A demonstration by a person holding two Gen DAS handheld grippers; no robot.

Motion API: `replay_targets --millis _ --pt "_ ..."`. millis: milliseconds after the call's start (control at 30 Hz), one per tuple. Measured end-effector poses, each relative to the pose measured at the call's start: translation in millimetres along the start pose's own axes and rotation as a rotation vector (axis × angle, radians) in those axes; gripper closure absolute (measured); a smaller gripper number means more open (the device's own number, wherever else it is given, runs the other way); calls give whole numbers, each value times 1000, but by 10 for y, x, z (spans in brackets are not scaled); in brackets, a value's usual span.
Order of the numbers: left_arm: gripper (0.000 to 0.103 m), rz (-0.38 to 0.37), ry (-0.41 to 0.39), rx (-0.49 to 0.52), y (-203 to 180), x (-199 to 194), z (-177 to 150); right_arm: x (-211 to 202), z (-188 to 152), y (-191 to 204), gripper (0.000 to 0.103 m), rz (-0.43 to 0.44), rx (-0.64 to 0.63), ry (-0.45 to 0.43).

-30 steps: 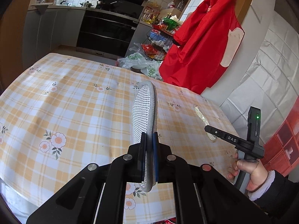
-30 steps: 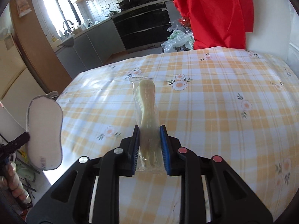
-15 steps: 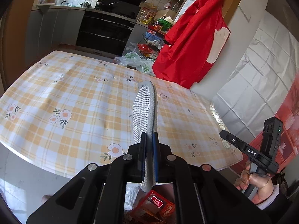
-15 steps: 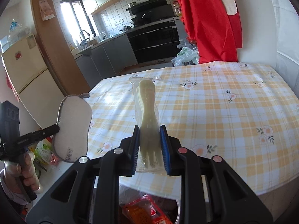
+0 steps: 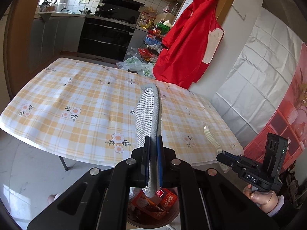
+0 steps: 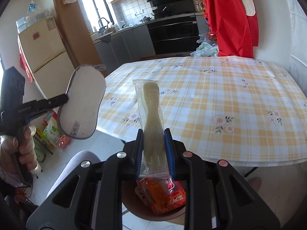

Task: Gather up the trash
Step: 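Carry the bagged glove over the bin and open the right gripper, then lower the grey scrubber pad into the bin and open the left gripper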

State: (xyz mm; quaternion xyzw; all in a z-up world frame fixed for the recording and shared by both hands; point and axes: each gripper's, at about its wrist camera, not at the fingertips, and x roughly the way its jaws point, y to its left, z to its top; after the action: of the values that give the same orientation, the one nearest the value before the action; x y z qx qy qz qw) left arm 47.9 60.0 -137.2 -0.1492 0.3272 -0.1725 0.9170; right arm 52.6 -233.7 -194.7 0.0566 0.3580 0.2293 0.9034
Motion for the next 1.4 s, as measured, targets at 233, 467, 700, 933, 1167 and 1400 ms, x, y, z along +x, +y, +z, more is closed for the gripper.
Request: replay_targets --millis 233,467,700,933,1167,1400 --pt "96 -8 18 3 -27 -41 -96 24 -105 71 49 26 -23 54" --pt "96 -21 65 9 -51 81 -190 -66 13 -103 33 -38 17 -3" --pt "96 -35 114 15 -99 242 -282 -286 163 -318 17 -117 46 -81" --pt "96 -60 152 44 -223 378 -348 -403 268 -504 15 -151 77 -122" --pt "96 -82 199 65 -309 488 -430 -390 219 -619 15 -160 110 -114" --pt "96 -110 222 91 -401 522 -485 -398 217 -625 15 -170 112 -114"
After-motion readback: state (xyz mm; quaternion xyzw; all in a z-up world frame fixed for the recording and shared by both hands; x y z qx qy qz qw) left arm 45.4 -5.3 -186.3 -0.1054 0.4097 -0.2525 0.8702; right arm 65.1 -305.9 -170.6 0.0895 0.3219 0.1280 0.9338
